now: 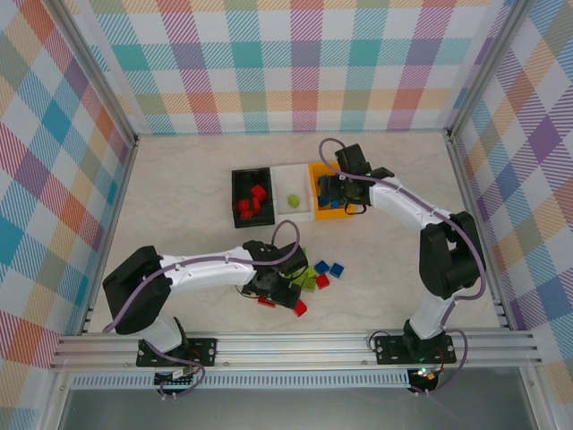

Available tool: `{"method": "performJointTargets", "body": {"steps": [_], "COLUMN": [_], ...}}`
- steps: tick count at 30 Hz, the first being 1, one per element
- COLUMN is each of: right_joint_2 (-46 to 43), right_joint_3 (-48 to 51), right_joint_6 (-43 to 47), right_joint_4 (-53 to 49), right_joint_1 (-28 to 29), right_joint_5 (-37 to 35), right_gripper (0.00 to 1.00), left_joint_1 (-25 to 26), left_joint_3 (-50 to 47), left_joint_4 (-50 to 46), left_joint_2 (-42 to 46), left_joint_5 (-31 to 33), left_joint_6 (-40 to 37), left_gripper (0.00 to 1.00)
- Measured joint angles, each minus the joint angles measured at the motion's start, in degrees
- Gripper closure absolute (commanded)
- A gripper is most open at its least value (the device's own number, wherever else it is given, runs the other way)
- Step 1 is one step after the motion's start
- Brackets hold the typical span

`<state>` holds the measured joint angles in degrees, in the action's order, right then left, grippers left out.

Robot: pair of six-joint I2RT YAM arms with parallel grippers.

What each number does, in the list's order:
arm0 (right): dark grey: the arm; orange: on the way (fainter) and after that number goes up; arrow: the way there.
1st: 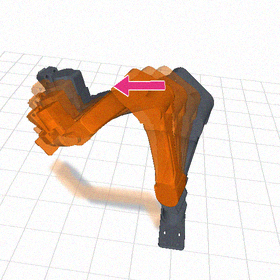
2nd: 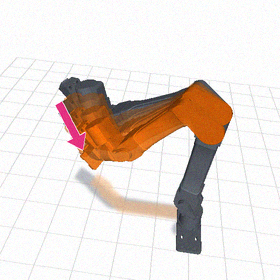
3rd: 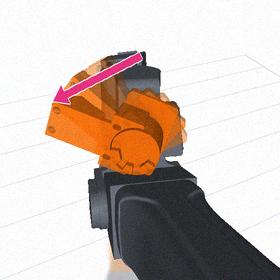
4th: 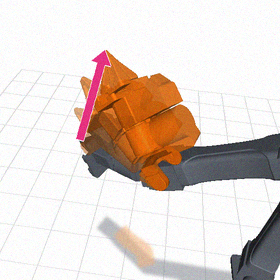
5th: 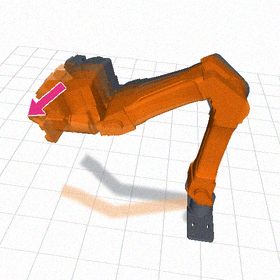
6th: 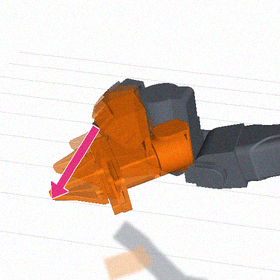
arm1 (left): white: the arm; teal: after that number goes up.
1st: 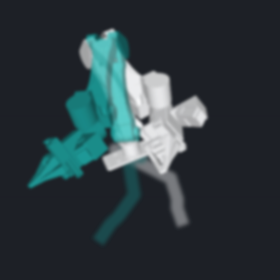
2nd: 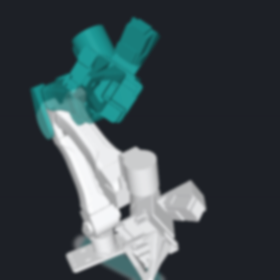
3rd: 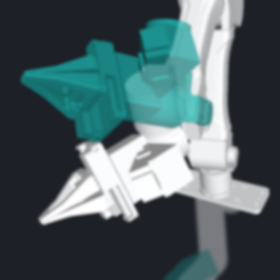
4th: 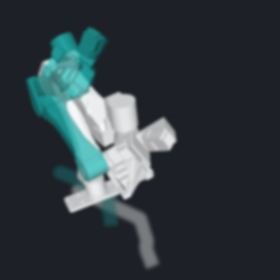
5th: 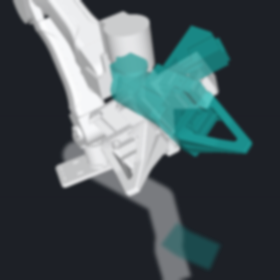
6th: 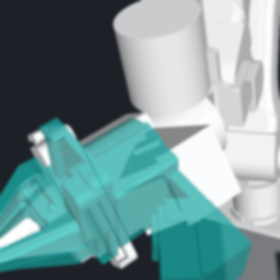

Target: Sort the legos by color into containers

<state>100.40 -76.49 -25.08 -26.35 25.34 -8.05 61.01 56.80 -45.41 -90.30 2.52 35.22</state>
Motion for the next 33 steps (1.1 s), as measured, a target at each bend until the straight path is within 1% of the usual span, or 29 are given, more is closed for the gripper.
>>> {"method": "performJointTargets", "body": {"steps": [3, 6, 9, 12, 16, 18, 22, 26, 28, 30, 33], "right_joint_2": [0.0, 0.0, 0.0, 0.0, -0.3, -0.6, -1.4, -1.8, -1.8, -1.8, -2.3], "right_joint_3": [0.0, 0.0, 0.0, 0.2, 1.1, 1.5, 1.7, 1.7, 1.7, 1.8, 2.6], "right_joint_6": [0.0, 0.0, 0.0, 0.0, -0.1, -0.1, 0.0, 0.0, 0.0, -0.1, -0.1], "right_joint_4": [0.1, 0.2, 0.2, 0.5, 0.6, 0.6, 0.6, 0.7, 0.7, 0.7, 1.1], "right_joint_1": [0.0, 0.0, 0.0, 0.0, 0.0, 0.0, 0.0, 0.0, 0.0, 0.0, 0.0], "right_joint_5": [0.1, 0.2, 0.2, 0.2, 0.2, 0.2, 0.2, 0.2, 0.2, 0.2, 0.2], "right_gripper": [0.35, 0.35, 0.35, 0.35, 0.35, 0.35, 0.35, 0.35, 0.35, 0.35, 0.35], "left_joint_1": [0.0, 0.0, 0.0, 0.0, 0.0, 0.0, 0.0, 0.0, 0.0, 0.0, -1.3], "left_joint_3": [-0.2, -0.7, -2.5, -4.5, -5.4, -5.3, -5.2, -5.1, -5.1, -5.1, -5.0], "left_joint_4": [-2.0, -2.6, -1.9, -0.2, 2.3, 2.6, 3.6, 3.6, 3.4, 3.1, 1.2], "left_joint_2": [3.3, 5.6, 4.3, 0.8, -2.7, -2.7, -3.0, -2.8, -2.4, -1.5, 3.2], "left_joint_5": [2.0, 3.0, 2.9, 2.0, 0.5, 0.1, -0.9, -0.8, 0.0, 1.5, 3.2], "left_joint_6": [0.3, 0.6, 0.9, 1.0, 0.7, 0.5, 0.0, 0.1, 0.4, 0.9, 1.6], "left_gripper": [0.00, 0.04, 0.08, 0.12, 0.24, 0.30, 0.46, 0.56, 0.60, 0.61, 0.62]}}
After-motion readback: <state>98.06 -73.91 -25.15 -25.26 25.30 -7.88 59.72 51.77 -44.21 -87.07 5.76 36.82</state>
